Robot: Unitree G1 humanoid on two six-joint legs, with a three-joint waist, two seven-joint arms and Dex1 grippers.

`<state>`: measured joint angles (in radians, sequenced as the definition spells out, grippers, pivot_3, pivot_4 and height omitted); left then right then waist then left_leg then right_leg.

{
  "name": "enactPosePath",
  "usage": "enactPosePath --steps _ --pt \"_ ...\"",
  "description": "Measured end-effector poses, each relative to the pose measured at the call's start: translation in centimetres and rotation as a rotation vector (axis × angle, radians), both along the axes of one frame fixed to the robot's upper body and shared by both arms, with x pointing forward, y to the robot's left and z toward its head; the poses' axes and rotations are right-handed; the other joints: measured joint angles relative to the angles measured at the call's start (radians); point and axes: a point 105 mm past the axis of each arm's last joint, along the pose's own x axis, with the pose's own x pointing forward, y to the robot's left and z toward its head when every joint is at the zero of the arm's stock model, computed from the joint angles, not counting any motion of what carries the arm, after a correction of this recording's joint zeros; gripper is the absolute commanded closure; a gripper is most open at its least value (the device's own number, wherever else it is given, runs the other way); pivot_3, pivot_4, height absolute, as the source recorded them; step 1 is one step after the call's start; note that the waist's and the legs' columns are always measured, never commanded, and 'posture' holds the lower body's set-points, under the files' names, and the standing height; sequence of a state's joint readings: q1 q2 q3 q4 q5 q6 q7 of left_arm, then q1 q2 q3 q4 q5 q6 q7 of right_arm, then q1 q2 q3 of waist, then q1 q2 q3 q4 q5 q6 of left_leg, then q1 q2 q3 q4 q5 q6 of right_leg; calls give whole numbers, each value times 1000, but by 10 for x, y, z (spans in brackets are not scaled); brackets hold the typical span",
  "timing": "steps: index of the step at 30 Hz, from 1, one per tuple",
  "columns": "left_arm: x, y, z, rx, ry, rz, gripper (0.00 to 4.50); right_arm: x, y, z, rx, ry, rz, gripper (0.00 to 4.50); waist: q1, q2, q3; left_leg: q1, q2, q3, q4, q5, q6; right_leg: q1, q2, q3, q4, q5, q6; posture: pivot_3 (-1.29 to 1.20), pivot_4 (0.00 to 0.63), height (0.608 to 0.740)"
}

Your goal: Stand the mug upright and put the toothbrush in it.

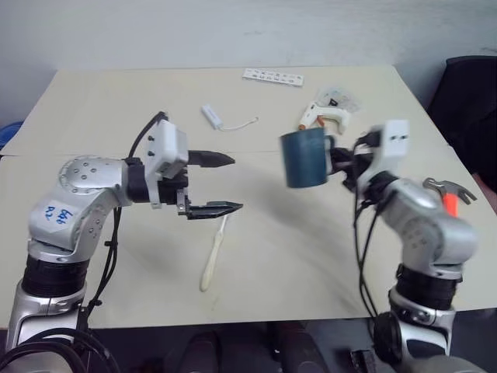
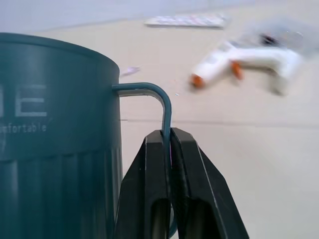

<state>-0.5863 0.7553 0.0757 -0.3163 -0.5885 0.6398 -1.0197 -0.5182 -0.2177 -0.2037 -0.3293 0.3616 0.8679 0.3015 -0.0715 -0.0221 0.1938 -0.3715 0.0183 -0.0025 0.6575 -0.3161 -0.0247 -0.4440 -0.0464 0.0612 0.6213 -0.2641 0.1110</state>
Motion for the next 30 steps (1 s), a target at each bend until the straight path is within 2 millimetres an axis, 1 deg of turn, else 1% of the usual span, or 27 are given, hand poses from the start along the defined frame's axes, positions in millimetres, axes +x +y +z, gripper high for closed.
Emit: enactPosePath --steps 2,4,6,7,9,13,16,18,19,21,22,24,25,27,29,30 --pt "-1 10 -1 -11 31 38 0 1 25 -15 0 -43 57 4477 -4 0 0 0 0 0 -1 0 0 -1 -1 1 1 0 0 0 150 740" --pt "-3 16 -1 -10 47 62 0 5 37 -22 -47 -121 68 4477 -5 0 0 0 -1 -1 0 0 -1 -1 -3 1 1 1 1 0 150 740" --pt "-5 22 -1 0 55 86 0 14 41 -27 -94 -205 44 4477 -6 -1 0 0 -3 -1 0 0 -1 0 -5 1 1 1 2 0 150 740" --pt "-5 25 -1 6 59 97 0 17 41 -33 -99 -218 34 4477 -5 -1 -1 0 -3 -1 0 0 -1 0 -6 1 1 1 2 0 150 740" --pt "-5 29 -1 11 64 113 0 24 44 -51 -101 -222 19 4477 -4 -1 0 0 -4 -1 0 1 -1 0 -7 0 1 1 2 0 150 740" --pt "-7 29 0 26 70 114 0 24 51 -52 -167 -342 29 4477 -8 -1 -1 0 -4 0 0 1 -1 0 -9 0 1 1 2 0 150 740" --pt "-10 27 1 30 70 105 0 17 45 -57 -182 -374 28 4477 -6 -1 -1 1 -4 -1 0 1 -2 0 -9 -1 2 1 2 0 150 740" --pt "-10 26 -1 32 82 104 0 14 38 -61 -199 -375 29 3948 -5 -1 -1 1 -5 -1 0 1 -2 0 -9 -1 2 1 2 0 150 740" --pt "-11 26 -3 34 88 102 0 12 33 -68 -215 -350 28 3683 -5 -2 -1 1 -5 -1 0 1 -2 1 -9 -1 2 1 2 0 150 740" --pt "-12 27 -9 35 120 108 0 10 26 -78 -231 -308 21 2992 -5 -1 -1 1 -5 -1 0 1 -2 1 -9 0 3 1 2 0 150 740" --pt "-12 28 -13 34 146 119 0 9 23 -79 -240 -302 19 2713 -4 -1 -1 1 -5 -1 0 1 -2 0 -9 0 3 1 2 0 150 740" --pt "-10 27 -17 24 176 138 0 8 19 -70 -249 -323 11 2075 -6 -2 -1 1 -5 -1 1 1 -2 0 -9 0 3 1 2 0 150 740" --pt "-9 26 -18 16 186 151 0 6 17 -62 -265 -341 18 1659 -6 -2 -1 1 -5 -1 1 1 -2 0 -9 0 4 1 2 0 150 740" --pt "-8 27 -22 13 216 175 0 1 13 -48 -311 -371 37 1093 -6 -2 -1 1 -5 -2 1 1 -2 0 -9 -1 4 1 2 0 150 740" --pt "-11 28 -27 3 266 189 0 -8 7 -38 -342 -369 59 1093 -2 -2 -1 1 -5 -3 1 1 -2 0 -9 -1 3 1 2 0 150 740" --pt "-13 28 -29 4 291 192 0 -14 2 -37 -353 -346 74 1093 2 -2 -1 0 -5 -3 1 1 -2 0 -9 -1 3 1 2 0 150 740"
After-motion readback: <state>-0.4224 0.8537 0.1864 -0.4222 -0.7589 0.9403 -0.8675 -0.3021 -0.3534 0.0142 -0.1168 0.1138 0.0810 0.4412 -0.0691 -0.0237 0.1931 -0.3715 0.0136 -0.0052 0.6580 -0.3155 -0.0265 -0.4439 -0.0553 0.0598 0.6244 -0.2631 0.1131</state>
